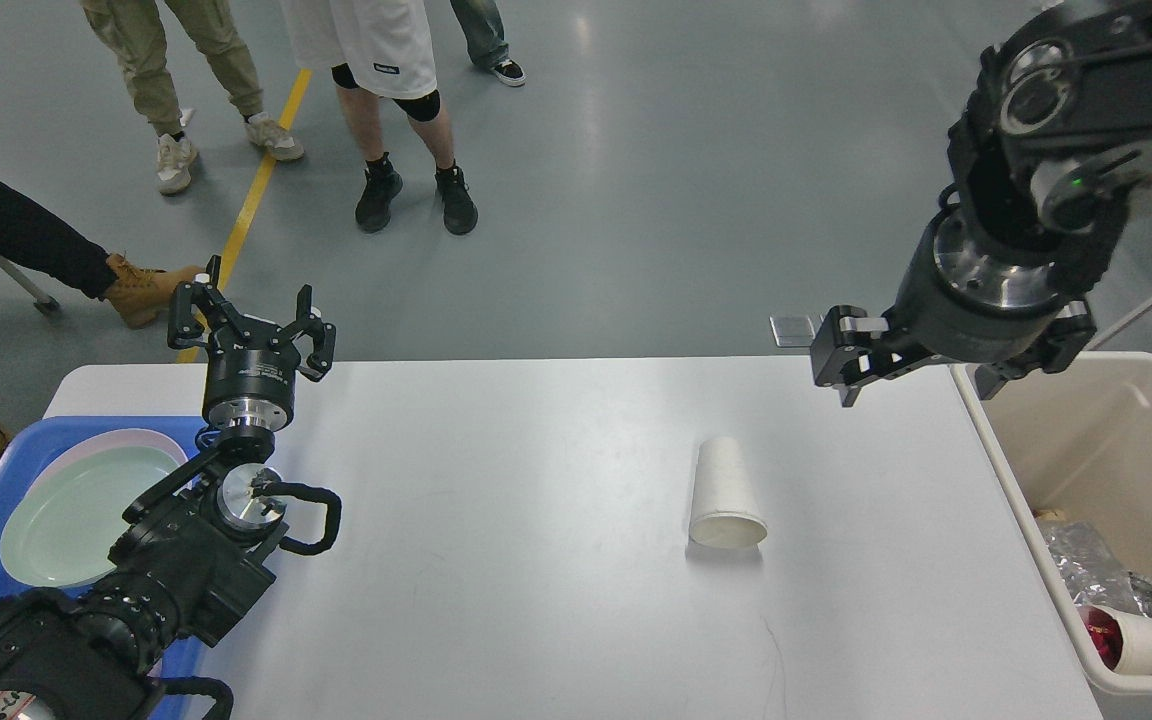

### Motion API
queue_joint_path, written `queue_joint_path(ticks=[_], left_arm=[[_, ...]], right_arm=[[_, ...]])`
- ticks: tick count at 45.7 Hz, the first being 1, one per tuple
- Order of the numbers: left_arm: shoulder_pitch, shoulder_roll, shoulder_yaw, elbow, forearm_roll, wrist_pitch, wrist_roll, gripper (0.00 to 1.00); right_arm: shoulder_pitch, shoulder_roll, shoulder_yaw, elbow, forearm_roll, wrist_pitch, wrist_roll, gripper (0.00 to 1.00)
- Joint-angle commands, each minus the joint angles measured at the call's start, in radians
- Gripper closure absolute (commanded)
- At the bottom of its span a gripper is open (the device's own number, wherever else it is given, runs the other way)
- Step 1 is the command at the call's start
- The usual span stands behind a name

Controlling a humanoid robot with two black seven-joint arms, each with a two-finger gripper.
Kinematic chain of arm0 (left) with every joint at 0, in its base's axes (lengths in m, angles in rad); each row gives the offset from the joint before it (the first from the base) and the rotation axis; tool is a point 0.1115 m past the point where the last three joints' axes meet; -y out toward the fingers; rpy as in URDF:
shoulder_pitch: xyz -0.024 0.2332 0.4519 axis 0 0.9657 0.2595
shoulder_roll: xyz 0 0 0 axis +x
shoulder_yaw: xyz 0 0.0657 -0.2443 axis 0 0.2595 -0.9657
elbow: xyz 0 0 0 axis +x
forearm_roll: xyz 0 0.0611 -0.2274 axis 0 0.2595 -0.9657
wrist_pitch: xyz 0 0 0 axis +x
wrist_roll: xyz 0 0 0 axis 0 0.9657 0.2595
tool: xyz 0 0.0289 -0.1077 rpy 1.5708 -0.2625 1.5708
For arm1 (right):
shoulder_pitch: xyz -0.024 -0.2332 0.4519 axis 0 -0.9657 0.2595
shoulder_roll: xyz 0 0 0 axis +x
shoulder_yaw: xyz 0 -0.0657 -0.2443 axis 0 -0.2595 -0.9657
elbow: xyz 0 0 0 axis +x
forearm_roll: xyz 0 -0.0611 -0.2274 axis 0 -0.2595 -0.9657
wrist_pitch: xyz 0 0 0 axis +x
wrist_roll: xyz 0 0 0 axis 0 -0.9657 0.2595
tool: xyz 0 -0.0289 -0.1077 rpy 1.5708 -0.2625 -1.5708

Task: Tidy desktop
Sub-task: 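Move the right gripper down onto the white paper cup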

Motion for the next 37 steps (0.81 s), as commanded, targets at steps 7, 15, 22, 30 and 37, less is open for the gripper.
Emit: queue_joint_path(ticks=[7,15,22,30,37], left_arm=[[0.000,0.000,0.000,0.000,0.000,0.000,0.000,0.04],[0.000,0.000,0.000,0.000,0.000,-0.002,0.000,0.04],[0.000,0.000,0.000,0.000,0.000,0.000,0.000,0.04],[0.000,0.000,0.000,0.000,0.000,0.000,0.000,0.04],[0.000,0.000,0.000,0.000,0.000,0.000,0.000,0.04]], right_arm=[[-0.228,0.018,0.163,-0.066,-0.143,-0.134,-0.002,0.00],[-0.408,0.023,0.211,-0.181,-0.207,-0.142,-0.002,0.00],[-0.535,0.050,0.254,-0.295,-0.244,-0.142,-0.002,0.00],[-0.658,0.121,0.284,-0.408,-0.278,-0.142,-0.002,0.00],[-0.742,0.193,0.297,-0.497,-0.298,-0.143,-0.002,0.00]])
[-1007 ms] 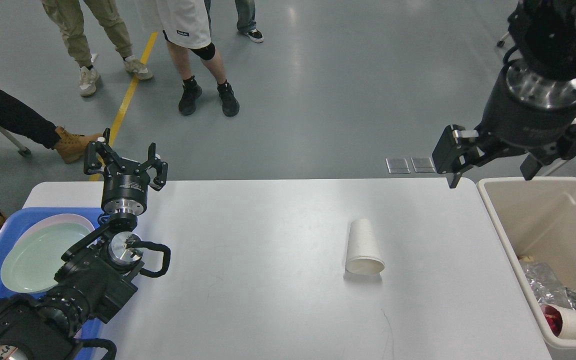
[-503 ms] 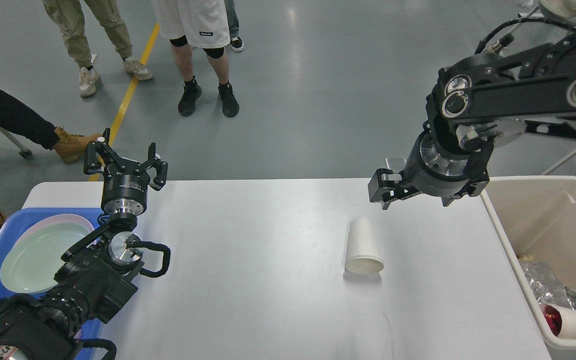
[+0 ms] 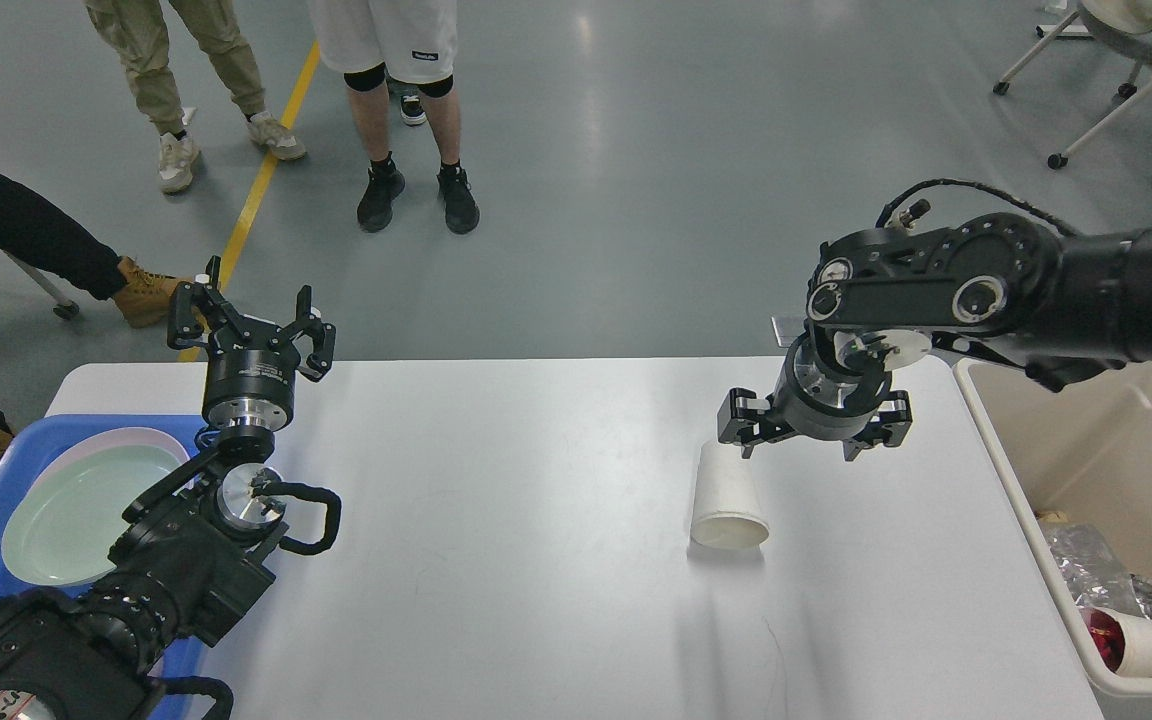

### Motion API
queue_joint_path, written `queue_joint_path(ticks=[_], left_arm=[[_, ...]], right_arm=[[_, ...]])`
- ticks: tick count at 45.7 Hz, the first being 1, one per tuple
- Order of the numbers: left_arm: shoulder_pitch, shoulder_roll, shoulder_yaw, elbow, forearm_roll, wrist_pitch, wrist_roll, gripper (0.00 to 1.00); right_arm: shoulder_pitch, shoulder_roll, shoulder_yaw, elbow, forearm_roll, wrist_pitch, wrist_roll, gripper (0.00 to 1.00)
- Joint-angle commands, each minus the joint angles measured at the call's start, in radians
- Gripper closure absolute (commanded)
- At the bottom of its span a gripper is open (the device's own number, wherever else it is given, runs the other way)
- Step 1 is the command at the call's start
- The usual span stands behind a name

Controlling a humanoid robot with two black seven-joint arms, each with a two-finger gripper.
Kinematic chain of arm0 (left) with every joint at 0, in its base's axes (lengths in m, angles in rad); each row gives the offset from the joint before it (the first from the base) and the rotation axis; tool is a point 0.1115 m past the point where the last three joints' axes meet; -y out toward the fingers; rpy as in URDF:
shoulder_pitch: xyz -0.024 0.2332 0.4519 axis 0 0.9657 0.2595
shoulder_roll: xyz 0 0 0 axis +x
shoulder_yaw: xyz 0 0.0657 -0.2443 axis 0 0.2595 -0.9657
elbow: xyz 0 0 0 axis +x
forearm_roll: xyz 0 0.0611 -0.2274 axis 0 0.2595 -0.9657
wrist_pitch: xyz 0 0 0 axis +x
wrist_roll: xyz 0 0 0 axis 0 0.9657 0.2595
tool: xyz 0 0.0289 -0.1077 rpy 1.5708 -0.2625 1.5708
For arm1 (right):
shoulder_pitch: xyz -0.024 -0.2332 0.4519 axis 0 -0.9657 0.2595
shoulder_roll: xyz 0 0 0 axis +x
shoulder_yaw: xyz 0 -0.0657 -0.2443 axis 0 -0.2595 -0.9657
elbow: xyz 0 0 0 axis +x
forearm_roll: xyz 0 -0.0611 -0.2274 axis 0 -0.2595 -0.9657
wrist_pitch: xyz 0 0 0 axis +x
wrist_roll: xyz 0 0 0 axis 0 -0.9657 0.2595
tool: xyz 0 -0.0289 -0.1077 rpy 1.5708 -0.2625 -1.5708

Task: Tidy desktop
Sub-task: 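Move the right gripper down onto the white paper cup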

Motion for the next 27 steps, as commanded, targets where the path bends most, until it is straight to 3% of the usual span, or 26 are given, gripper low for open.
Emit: queue_joint_path(ticks=[1,27], left_arm=[[0.000,0.000,0.000,0.000,0.000,0.000,0.000,0.04],[0.000,0.000,0.000,0.000,0.000,-0.002,0.000,0.04]], right_arm=[[-0.063,0.051,0.016,-0.055,-0.010,-0.001,0.000,0.00],[-0.220,0.229,0.088,-0.277,-0.065,-0.012,0.000,0.00]])
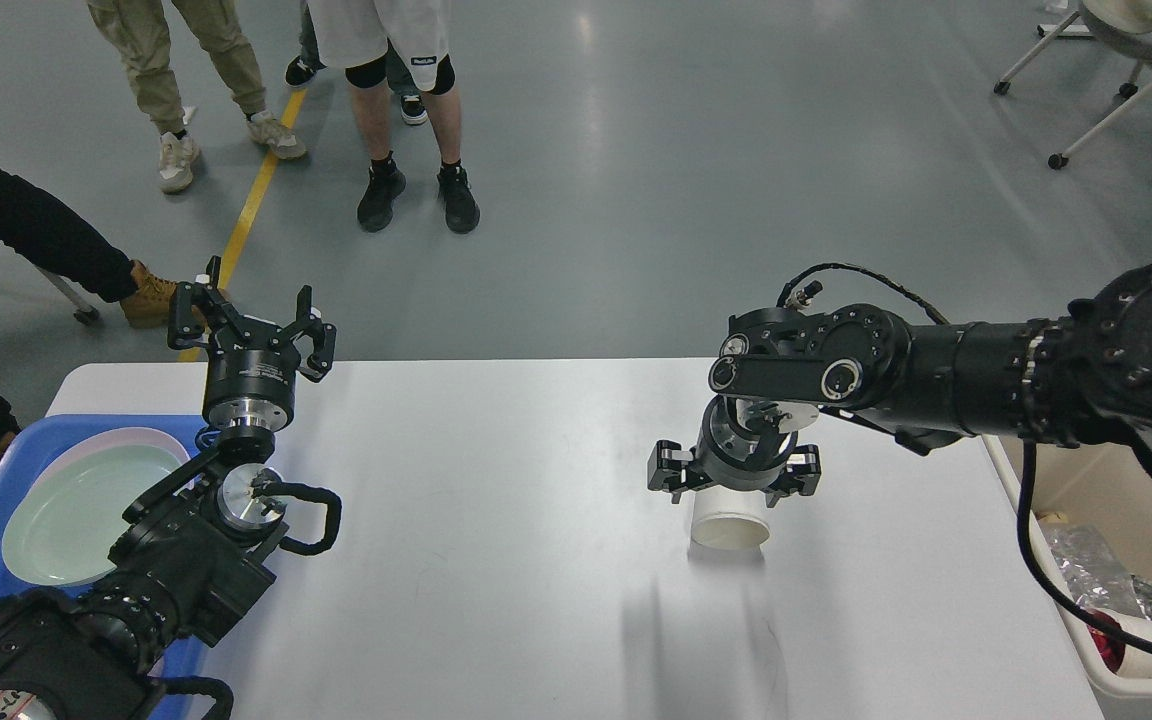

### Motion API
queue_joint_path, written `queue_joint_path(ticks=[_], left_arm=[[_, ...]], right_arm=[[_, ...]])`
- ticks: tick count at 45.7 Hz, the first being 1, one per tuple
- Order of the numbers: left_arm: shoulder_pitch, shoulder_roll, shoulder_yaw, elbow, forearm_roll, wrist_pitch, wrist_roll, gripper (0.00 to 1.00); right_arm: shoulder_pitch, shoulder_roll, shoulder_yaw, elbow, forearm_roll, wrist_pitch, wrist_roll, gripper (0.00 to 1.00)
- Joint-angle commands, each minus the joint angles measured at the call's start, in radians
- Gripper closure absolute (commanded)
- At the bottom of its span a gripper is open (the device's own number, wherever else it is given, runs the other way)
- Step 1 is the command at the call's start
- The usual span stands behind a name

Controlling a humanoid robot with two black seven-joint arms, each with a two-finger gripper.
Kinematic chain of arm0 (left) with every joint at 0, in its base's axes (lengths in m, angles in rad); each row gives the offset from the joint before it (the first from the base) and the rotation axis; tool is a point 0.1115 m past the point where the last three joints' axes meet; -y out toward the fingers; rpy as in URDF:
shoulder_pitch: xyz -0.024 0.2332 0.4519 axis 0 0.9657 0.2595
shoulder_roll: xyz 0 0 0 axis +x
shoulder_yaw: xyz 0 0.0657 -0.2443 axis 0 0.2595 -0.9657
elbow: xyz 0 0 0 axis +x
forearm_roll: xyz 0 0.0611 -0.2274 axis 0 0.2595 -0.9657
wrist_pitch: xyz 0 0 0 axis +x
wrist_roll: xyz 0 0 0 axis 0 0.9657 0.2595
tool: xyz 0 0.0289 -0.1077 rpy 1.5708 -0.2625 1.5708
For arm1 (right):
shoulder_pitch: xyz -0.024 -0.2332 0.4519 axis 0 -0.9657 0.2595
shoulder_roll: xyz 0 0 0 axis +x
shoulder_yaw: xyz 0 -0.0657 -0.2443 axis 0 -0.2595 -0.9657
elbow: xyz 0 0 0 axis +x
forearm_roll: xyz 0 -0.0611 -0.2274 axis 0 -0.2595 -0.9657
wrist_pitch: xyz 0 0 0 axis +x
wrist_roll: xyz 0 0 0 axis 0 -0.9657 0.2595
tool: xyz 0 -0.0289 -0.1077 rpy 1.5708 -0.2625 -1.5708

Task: Tidy desktop
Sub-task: 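Move the right gripper down onto the white paper cup, then close the right gripper on the white paper cup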

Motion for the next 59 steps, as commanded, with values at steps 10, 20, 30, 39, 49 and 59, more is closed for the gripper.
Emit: queue_joint_path(ticks=[10,20,30,39,49,59], left_arm=[[0.000,0.000,0.000,0.000,0.000,0.000,0.000,0.04],[0.000,0.000,0.000,0.000,0.000,0.000,0.000,0.04],[0.000,0.000,0.000,0.000,0.000,0.000,0.000,0.04],[0.000,0.000,0.000,0.000,0.000,0.000,0.000,0.04],[0.000,0.000,0.000,0.000,0.000,0.000,0.000,0.04],[0.000,0.000,0.000,0.000,0.000,-0.001,0.000,0.04]], right_arm=[[-0.092,0.056,0.003,-0.120,-0.120,-0.019,0.000,0.00],[-0.158,0.067,0.003,-0.148,-0.212,-0.059,0.000,0.00],[-0.199,0.095,0.003,-0.214,-0.251,-0.064,0.000,0.00],[-0.228,0.121,0.003,-0.240,-0.251,-0.069,0.000,0.00],[-0.257,0.124,0.001,-0.241,-0.251,-0.099,0.001,0.00],[-0.274,0.133,0.000,-0.246,-0.251,-0.112,0.001,0.00]])
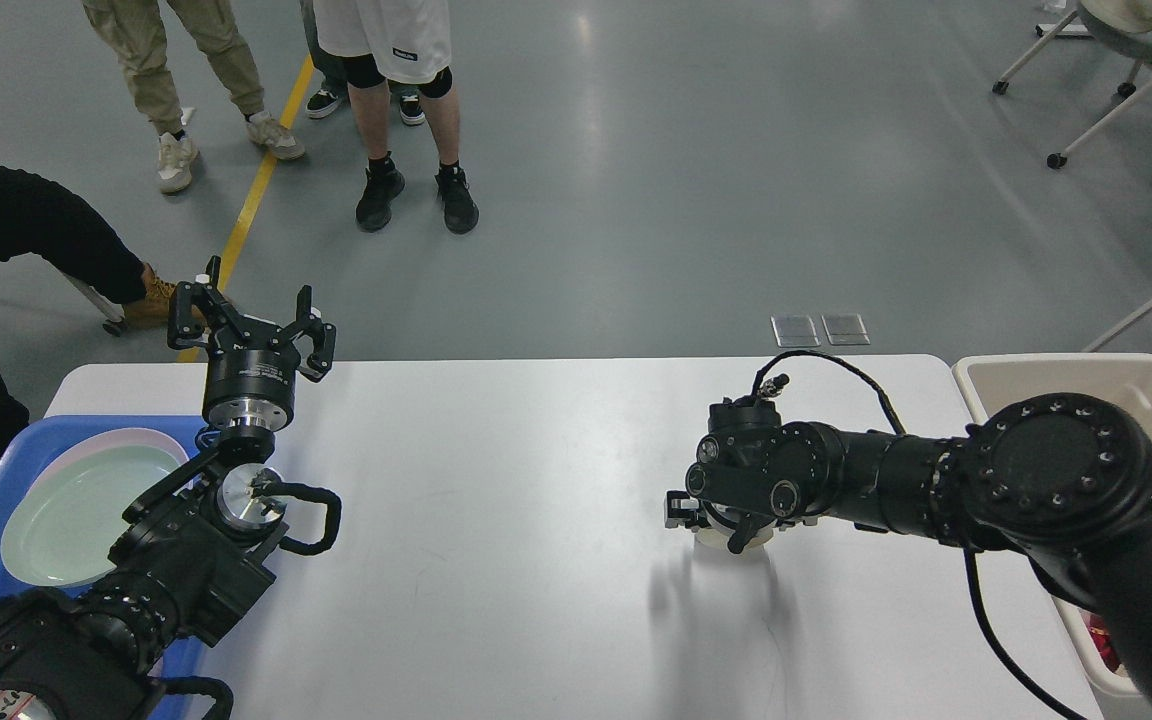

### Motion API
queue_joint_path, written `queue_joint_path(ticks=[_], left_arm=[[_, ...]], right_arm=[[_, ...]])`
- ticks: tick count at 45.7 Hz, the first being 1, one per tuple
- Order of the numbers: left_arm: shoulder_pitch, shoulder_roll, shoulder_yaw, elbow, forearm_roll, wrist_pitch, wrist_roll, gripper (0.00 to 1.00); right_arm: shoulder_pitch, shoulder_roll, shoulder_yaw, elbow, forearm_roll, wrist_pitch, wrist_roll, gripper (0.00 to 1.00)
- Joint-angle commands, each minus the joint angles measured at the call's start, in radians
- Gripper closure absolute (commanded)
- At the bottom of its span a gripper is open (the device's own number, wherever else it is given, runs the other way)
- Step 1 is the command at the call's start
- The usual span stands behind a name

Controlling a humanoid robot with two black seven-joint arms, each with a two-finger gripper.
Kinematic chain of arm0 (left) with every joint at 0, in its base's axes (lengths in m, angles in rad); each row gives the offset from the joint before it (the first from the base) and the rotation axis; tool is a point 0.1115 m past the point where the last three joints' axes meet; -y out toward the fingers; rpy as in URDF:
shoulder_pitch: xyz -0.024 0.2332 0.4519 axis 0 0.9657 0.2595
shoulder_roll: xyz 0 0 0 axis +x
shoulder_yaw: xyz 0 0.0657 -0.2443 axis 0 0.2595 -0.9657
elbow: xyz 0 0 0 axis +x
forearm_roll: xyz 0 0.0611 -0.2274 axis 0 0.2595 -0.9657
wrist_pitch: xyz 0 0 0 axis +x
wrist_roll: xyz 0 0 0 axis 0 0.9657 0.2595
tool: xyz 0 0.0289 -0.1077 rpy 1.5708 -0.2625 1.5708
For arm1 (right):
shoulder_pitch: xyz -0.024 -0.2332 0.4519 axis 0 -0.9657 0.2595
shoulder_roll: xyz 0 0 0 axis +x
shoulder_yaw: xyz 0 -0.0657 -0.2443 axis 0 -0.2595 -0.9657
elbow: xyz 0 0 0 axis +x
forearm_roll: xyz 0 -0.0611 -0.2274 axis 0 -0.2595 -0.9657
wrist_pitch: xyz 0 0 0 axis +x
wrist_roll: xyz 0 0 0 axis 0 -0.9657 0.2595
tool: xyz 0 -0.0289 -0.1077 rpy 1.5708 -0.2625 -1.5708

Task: Tidy desktop
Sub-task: 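Close the right gripper on the white paper cup, then lift the paper cup high and carry it over the bin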

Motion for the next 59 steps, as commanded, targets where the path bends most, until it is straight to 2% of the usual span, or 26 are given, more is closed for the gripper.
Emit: queue_joint_path(ticks=[1,9,14,15,16,22,26,50,55,59], left_arm=[[0.000,0.000,0.000,0.000,0.000,0.001,0.000,0.04],[0.000,0.000,0.000,0.000,0.000,-0.001,0.000,0.04],[0.000,0.000,0.000,0.000,0.000,0.001,0.000,0.04],[0.000,0.000,0.000,0.000,0.000,-0.001,0.000,0.04],[0.000,0.000,0.000,0.000,0.000,0.001,0.000,0.04],[0.000,0.000,0.000,0.000,0.000,0.001,0.000,0.04],[0.000,0.000,0.000,0.000,0.000,-0.001,0.000,0.04],[0.000,0.000,0.000,0.000,0.000,0.001,0.000,0.04],[0.000,0.000,0.000,0.000,0.000,0.001,0.000,0.04],[0.000,0.000,0.000,0.000,0.000,0.001,0.000,0.04]], right_arm=[[-0.006,0.003,-0.001,-0.003,0.000,-0.013,0.000,0.00],[-0.010,0.017,0.000,-0.014,-0.001,-0.024,-0.002,0.06],[-0.010,0.017,0.002,-0.014,0.000,-0.024,-0.002,0.32],[-0.010,0.014,0.002,-0.012,0.000,-0.022,-0.002,0.46],[-0.010,0.014,0.002,-0.012,0.002,-0.022,-0.002,0.52],[-0.009,0.013,0.003,-0.012,0.003,-0.017,-0.003,0.78],[-0.010,0.013,0.003,-0.011,0.006,-0.013,-0.006,0.99],[-0.003,0.006,0.005,0.008,0.014,0.032,-0.012,1.00],[0.022,-0.001,0.005,0.057,0.015,0.048,-0.012,1.00],[0.088,-0.059,0.005,0.132,0.018,0.061,-0.014,1.00]])
